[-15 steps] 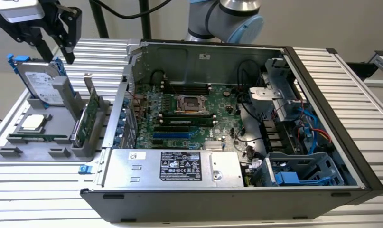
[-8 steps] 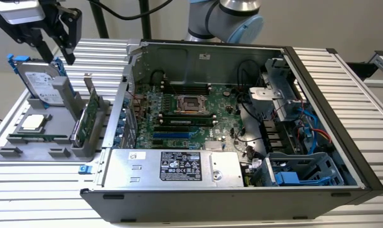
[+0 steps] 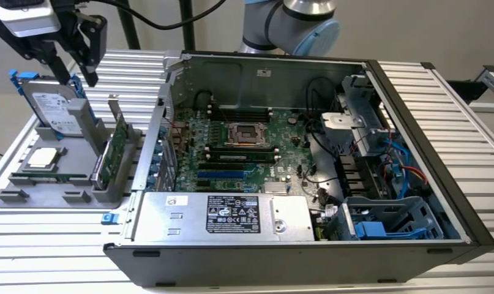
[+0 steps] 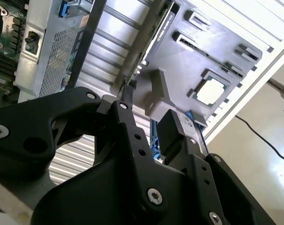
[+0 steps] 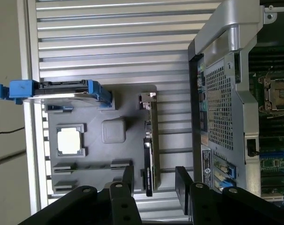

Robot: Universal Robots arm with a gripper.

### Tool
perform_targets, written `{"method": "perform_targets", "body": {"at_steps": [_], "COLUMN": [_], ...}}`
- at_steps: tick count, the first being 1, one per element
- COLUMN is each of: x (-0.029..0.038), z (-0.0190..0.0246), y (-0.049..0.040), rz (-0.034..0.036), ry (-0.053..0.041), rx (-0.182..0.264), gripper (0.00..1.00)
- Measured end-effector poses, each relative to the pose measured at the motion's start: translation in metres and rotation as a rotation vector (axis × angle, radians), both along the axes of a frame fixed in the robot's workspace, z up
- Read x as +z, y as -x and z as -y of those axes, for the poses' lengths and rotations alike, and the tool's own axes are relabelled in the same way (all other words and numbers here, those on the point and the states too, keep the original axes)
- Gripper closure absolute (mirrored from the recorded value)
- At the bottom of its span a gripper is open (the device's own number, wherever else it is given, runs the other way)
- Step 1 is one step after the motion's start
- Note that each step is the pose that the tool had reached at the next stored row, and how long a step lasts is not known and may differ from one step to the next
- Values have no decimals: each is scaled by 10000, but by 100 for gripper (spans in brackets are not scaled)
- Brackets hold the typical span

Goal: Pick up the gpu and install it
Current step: 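Pick up the gpu and move the gpu toward the slot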

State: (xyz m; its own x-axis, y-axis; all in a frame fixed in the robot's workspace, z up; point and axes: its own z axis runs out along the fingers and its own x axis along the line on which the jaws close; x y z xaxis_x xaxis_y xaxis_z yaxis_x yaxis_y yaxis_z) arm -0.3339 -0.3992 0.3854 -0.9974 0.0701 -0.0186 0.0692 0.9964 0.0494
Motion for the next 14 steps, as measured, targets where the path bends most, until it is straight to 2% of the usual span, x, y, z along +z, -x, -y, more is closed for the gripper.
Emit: {"method": "perform_targets", "body": {"at_steps": [14], "x": [-91], "z": [54], "y": [0], "rz": [-116], "ry": [0], "rx": [0], "gripper": [0]}}
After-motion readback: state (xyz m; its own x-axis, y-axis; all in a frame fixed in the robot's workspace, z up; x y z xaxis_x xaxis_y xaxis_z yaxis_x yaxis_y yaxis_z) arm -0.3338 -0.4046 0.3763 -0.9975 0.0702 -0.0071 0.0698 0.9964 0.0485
